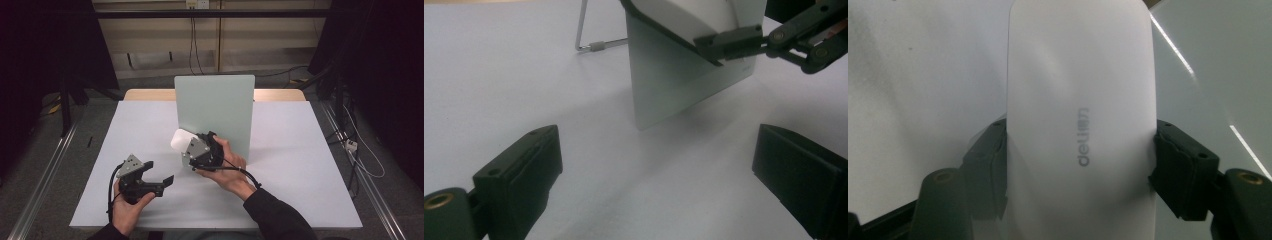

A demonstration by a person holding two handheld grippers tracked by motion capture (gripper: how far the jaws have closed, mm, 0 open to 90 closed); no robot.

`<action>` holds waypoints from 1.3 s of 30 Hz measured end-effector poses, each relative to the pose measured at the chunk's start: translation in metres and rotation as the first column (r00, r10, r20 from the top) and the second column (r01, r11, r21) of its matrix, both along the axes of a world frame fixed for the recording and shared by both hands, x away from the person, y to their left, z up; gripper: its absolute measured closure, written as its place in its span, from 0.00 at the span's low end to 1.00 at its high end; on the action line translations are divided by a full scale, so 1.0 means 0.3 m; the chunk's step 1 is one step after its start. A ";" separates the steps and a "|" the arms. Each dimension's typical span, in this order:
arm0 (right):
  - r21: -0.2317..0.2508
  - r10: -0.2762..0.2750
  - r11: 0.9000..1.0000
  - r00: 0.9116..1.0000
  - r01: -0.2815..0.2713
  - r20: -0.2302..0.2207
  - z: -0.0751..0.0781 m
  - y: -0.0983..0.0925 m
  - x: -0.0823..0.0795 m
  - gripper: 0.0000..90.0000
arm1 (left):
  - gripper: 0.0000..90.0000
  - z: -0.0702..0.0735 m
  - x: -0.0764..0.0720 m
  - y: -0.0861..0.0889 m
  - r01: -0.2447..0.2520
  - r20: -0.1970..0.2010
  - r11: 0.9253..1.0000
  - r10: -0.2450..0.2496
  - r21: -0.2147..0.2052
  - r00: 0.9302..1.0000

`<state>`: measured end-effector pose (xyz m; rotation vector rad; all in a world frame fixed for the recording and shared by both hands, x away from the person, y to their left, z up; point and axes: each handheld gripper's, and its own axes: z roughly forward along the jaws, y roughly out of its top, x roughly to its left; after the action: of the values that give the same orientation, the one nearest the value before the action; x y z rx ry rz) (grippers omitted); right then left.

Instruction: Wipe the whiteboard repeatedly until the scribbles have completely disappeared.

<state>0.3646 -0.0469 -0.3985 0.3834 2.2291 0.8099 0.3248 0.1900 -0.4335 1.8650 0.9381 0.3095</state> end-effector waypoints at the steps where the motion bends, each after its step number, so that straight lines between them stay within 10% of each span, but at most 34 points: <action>1: 0.006 0.002 1.000 1.000 -0.002 -0.006 0.003 -0.002 0.002 0.35 | 0.06 0.000 0.000 0.000 0.001 -0.001 1.000 -0.001 0.001 1.000; 15: 0.118 -0.115 0.988 0.989 0.104 0.091 0.175 -0.082 0.064 0.35 | 0.06 0.000 0.001 0.002 -0.001 0.001 1.000 0.001 -0.001 1.000; 39: -0.025 -0.011 1.000 1.000 0.010 -0.029 -0.027 -0.015 -0.015 0.35 | 0.06 -0.001 0.001 0.001 -0.002 -0.002 1.000 0.002 -0.003 1.000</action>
<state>0.3602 -0.0513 -0.4066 0.3967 2.2599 0.7753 0.3251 0.1903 -0.4337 1.8617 0.9416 0.3075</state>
